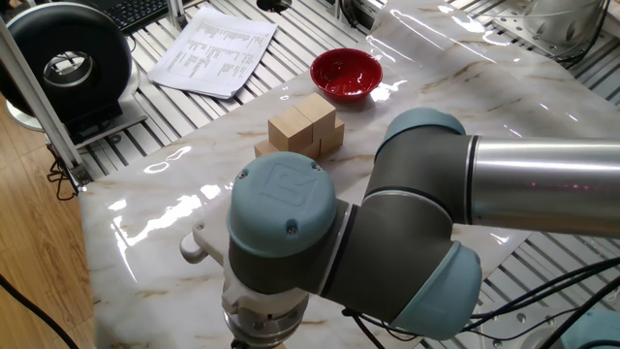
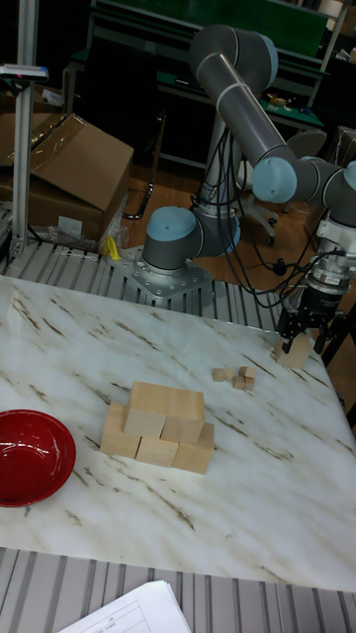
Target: Stack the blocks into a pyramid shape
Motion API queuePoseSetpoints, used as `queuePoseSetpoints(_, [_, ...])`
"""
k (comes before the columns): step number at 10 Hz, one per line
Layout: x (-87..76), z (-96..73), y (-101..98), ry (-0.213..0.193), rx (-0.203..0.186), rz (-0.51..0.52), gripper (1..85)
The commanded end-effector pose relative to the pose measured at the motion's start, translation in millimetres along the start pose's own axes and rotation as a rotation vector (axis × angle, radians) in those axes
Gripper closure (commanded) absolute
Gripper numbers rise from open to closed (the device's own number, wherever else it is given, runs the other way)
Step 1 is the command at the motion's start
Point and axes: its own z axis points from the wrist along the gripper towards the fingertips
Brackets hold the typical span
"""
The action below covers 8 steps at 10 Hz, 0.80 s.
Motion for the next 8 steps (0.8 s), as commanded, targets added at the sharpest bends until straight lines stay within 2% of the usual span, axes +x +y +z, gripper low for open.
queuePoseSetpoints(1, [3.0, 3.9, -1.2, 0.004, -0.006, 0.004, 16.0])
queuePoseSetpoints(8, [4.1, 15.3, 0.5, -0.002, -0.016, -0.009, 16.7])
